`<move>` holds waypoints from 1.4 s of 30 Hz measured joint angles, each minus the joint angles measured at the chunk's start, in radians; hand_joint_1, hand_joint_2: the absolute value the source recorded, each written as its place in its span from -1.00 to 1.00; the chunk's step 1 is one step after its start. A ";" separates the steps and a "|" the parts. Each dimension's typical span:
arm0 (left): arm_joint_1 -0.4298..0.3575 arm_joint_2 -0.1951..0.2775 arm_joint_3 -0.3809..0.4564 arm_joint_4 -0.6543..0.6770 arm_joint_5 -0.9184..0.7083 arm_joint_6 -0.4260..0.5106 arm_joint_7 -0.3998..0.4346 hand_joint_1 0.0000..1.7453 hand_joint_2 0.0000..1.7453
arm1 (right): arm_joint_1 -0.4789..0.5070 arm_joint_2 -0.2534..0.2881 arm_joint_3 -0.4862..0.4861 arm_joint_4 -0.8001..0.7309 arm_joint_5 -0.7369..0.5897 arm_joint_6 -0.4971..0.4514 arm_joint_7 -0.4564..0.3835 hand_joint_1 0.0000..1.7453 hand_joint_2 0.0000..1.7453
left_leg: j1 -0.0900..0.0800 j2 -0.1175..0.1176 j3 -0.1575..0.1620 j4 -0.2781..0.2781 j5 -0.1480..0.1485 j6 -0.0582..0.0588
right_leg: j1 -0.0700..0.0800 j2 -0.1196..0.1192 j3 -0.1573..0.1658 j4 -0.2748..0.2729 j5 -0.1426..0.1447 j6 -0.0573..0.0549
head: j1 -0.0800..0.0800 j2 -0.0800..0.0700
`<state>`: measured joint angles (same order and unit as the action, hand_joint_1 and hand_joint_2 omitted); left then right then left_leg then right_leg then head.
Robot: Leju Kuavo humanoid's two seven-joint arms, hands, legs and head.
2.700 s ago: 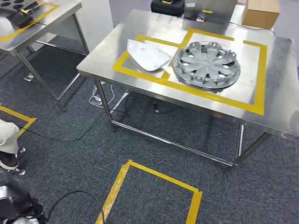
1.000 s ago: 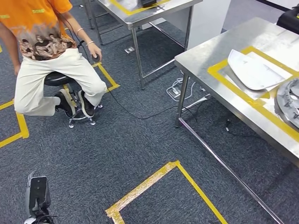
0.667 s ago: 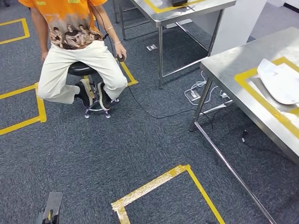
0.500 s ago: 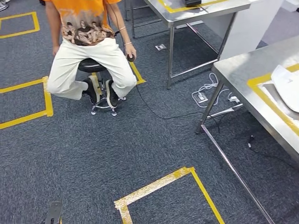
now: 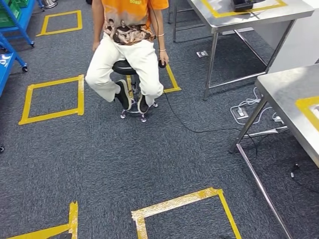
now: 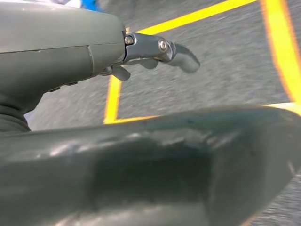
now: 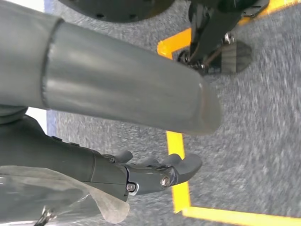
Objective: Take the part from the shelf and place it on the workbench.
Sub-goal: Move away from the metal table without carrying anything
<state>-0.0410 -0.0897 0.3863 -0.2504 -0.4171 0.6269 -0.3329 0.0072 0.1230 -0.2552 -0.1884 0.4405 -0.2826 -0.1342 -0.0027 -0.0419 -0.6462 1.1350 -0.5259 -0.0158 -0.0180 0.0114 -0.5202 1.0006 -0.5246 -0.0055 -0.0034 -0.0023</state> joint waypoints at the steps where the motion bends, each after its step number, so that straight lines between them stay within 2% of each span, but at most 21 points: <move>1: 0.000 -0.004 0.003 0.005 0.000 0.000 0.005 -1.00 -1.00 | 0.002 -0.001 0.002 0.000 0.001 -0.002 0.000 -1.00 -1.00 | 0.002 0.017 -0.033 0.071 -0.034 -0.004 | 0.002 -0.016 0.001 0.000 -0.002 -0.003 | -0.002 0.000; 3: 0.002 -0.011 0.005 0.013 0.000 0.000 0.010 -1.00 -1.00 | 0.004 -0.003 0.006 0.000 0.002 -0.003 0.000 -1.00 -1.00 | 0.006 0.028 -0.076 0.168 -0.066 -0.007 | 0.005 -0.048 0.002 0.001 -0.005 -0.004 | -0.002 0.000; 4: 0.004 -0.013 0.006 0.016 0.000 0.000 0.011 -1.00 -1.00 | 0.004 -0.004 0.007 0.000 0.002 -0.003 0.000 -1.00 -1.00 | 0.008 0.030 -0.071 0.163 -0.053 -0.008 | 0.006 -0.062 0.004 0.001 -0.007 -0.004 | -0.003 0.000; 7: 0.005 -0.016 0.007 0.022 -0.002 -0.001 0.018 -1.00 -1.00 | 0.003 -0.005 0.009 0.000 0.004 -0.004 0.000 -1.00 -1.00 | 0.003 0.069 0.032 -0.028 0.036 0.002 | 0.009 -0.098 0.013 0.001 -0.016 0.003 | -0.003 0.000; 9: 0.002 -0.023 0.007 0.025 -0.014 -0.012 0.039 -1.00 -1.00 | 0.002 -0.006 0.012 0.000 0.014 -0.006 0.001 -1.00 -1.00 | -0.006 0.094 0.074 -0.109 0.052 0.014 | 0.013 -0.117 0.015 0.001 -0.024 0.014 | -0.002 0.000; 11: 0.006 -0.032 0.005 0.028 -0.030 -0.032 0.069 -1.00 -1.00 | -0.001 -0.007 0.020 0.000 0.035 -0.011 0.004 -1.00 -1.00 | -0.011 0.082 0.075 -0.118 0.048 0.026 | 0.012 -0.134 0.025 -0.003 -0.029 0.026 | -0.002 0.000; 12: 0.010 -0.037 0.005 0.031 -0.037 -0.044 0.083 -1.00 -1.00 | -0.003 -0.010 0.027 0.000 0.048 -0.014 0.007 -1.00 -1.00 | -0.010 0.073 0.077 -0.122 0.051 0.032 | 0.010 -0.129 0.029 -0.001 -0.033 0.031 | -0.002 0.000; 14: 0.014 -0.053 0.004 0.034 -0.049 -0.067 0.106 -1.00 -1.00 | -0.003 -0.017 0.041 0.001 0.073 -0.020 0.015 -1.00 -1.00 | -0.006 0.056 0.081 -0.132 0.057 0.045 | 0.007 -0.083 0.010 0.045 -0.067 0.039 | 0.001 0.000; 16: 0.014 -0.074 0.003 0.037 -0.057 -0.080 0.126 -1.00 -1.00 | 0.003 -0.024 0.057 0.004 0.095 -0.023 0.027 -1.00 -1.00 | -0.004 0.036 0.082 -0.134 0.059 0.053 | 0.005 -0.029 -0.052 0.168 -0.127 0.043 | 0.005 0.000; 17: 0.014 -0.083 0.003 0.038 -0.053 -0.079 0.131 -1.00 -1.00 | 0.007 -0.028 0.065 0.006 0.106 -0.022 0.035 -1.00 -1.00 | -0.004 0.023 0.082 -0.134 0.059 0.055 | 0.005 -0.019 -0.087 0.233 -0.149 0.044 | 0.006 0.000; 19: 0.017 -0.096 0.010 0.038 -0.022 -0.068 0.123 -1.00 -1.00 | 0.018 -0.036 0.084 0.011 0.128 -0.021 0.048 -1.00 -1.00 | -0.004 -0.005 0.084 -0.133 0.057 0.056 | 0.005 -0.013 -0.125 0.280 -0.138 0.046 | 0.006 0.000; 21: 0.020 -0.102 0.030 0.038 0.021 -0.059 0.097 -1.00 -1.00 | 0.027 -0.046 0.101 0.014 0.147 -0.023 0.057 -1.00 -1.00 | -0.002 -0.034 0.088 -0.131 0.055 0.052 | 0.001 0.001 -0.095 0.180 -0.059 0.048 | 0.006 0.000; 23: 0.019 -0.104 0.052 0.038 0.045 -0.048 0.076 -1.00 -1.00 | 0.030 -0.053 0.114 0.019 0.156 -0.026 0.065 -1.00 -1.00 | -0.002 -0.059 0.085 -0.122 0.049 0.044 | -0.007 0.051 -0.046 0.059 -0.005 0.049 | 0.006 0.000; 25: 0.020 -0.105 0.064 0.038 0.043 -0.032 0.070 -1.00 -1.00 | 0.030 -0.056 0.123 0.023 0.159 -0.028 0.073 -1.00 -1.00 | -0.001 -0.080 0.077 -0.116 0.048 0.033 | -0.009 0.078 -0.024 0.020 -0.002 0.043 | 0.006 0.000; 27: 0.024 -0.102 0.073 0.038 0.025 -0.018 0.072 -1.00 -1.00 | 0.029 -0.058 0.130 0.025 0.159 -0.030 0.085 -1.00 -1.00 | 0.003 -0.097 0.071 -0.115 0.049 0.022 | -0.007 0.056 -0.017 0.016 0.000 0.029 | 0.006 0.000; 29: 0.028 -0.095 0.078 0.039 -0.004 -0.014 0.082 -1.00 -1.00 | 0.028 -0.061 0.136 0.025 0.160 -0.031 0.096 -1.00 -1.00 | 0.002 -0.063 0.057 -0.081 0.026 0.013 | -0.007 0.029 -0.011 0.009 0.002 0.014 | 0.003 0.000; 31: 0.028 -0.089 0.076 0.039 -0.033 -0.013 0.096 -1.00 -1.00 | 0.028 -0.063 0.139 0.025 0.161 -0.031 0.099 -1.00 -1.00 | 0.001 -0.002 0.006 0.030 -0.034 0.006 | -0.003 -0.002 -0.006 0.006 0.000 0.005 | -0.002 0.000; 33: 0.028 -0.081 0.074 0.039 -0.054 -0.015 0.109 -1.00 -1.00 | 0.027 -0.064 0.140 0.025 0.161 -0.032 0.095 -1.00 -1.00 | 0.003 0.022 -0.051 0.150 -0.080 0.001 | 0.001 -0.038 -0.003 0.006 -0.005 0.001 | -0.004 0.000; 34: 0.029 -0.078 0.073 0.039 -0.061 -0.016 0.113 -1.00 -1.00 | 0.026 -0.064 0.141 0.025 0.161 -0.032 0.091 -1.00 -1.00 | 0.004 0.027 -0.062 0.173 -0.079 0.000 | 0.002 -0.053 -0.001 0.006 -0.007 0.000 | -0.004 0.000; 39: 0.033 -0.074 0.071 0.039 -0.071 -0.017 0.115 -1.00 -1.00 | 0.022 -0.064 0.141 0.025 0.160 -0.033 0.084 -1.00 -1.00 | 0.005 0.031 -0.040 0.131 -0.039 0.001 | 0.002 -0.075 0.003 0.006 -0.011 0.001 | -0.004 0.000; 42: 0.037 -0.068 0.058 0.039 -0.092 -0.018 0.117 -1.00 -1.00 | 0.015 -0.064 0.141 0.025 0.159 -0.032 0.065 -1.00 -1.00 | -0.006 0.076 0.045 -0.042 0.027 0.017 | 0.006 -0.117 0.019 0.003 -0.024 0.017 | -0.004 0.000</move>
<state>-0.0041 -0.1577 0.4444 -0.2117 -0.5094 0.6089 -0.2159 0.0223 0.0595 -0.1138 -0.1637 0.5993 -0.3147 -0.0693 -0.0087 0.0344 -0.6016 1.0934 -0.4986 0.0015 -0.0122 -0.1051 -0.5016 1.0038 -0.5481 0.0112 -0.0072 -0.0023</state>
